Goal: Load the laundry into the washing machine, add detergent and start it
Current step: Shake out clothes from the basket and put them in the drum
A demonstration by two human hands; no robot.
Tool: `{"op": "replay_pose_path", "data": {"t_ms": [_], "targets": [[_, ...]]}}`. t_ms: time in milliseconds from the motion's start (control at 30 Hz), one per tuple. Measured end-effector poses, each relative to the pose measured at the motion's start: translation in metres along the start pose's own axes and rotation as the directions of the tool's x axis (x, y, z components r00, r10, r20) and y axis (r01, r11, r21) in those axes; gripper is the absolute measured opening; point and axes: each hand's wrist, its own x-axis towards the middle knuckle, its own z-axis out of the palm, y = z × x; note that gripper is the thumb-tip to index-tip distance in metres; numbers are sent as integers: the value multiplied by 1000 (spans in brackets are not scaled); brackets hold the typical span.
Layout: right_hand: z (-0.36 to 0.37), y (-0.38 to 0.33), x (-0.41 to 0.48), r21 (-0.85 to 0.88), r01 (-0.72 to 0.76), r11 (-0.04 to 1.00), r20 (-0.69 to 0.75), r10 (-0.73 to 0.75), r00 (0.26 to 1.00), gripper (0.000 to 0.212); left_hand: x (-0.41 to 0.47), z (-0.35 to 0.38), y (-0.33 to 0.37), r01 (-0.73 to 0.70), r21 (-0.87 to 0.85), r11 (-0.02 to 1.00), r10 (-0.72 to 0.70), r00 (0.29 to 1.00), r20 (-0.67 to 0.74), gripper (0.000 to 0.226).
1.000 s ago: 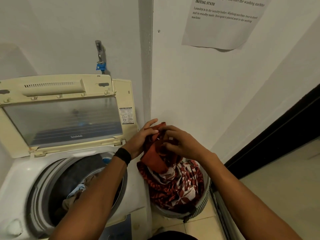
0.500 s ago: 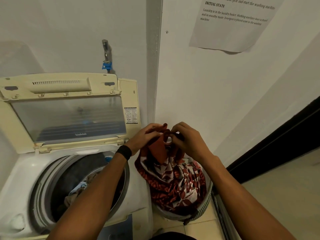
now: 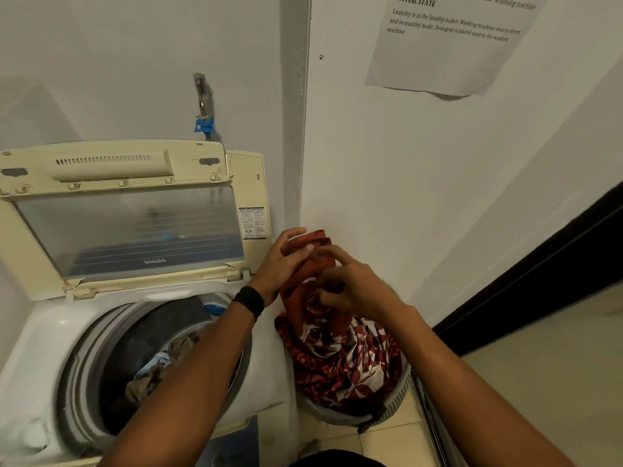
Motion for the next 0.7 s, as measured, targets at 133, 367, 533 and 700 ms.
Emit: {"op": "replay_pose_path", "data": {"t_ms": [133,367,533,700], "targets": [[3,3,2,-56,56,997,-1,-57,998,17,0,3,-3,34,-38,999,-34,999,11,29],[0,1,1,-74,39,997,-50,-43,998,18,-1,4,-2,49,-99,994,-50,999,-10,31],[-9,9,3,-51,-87,995,-198,76,977,15,-4,-3,-1,-7,59,998,5,1000,27,40],[-7,9,5,-72,-104,992,-213,87,973,16,-3,-5,10,58,117,991,-83,973,217,55]]}}
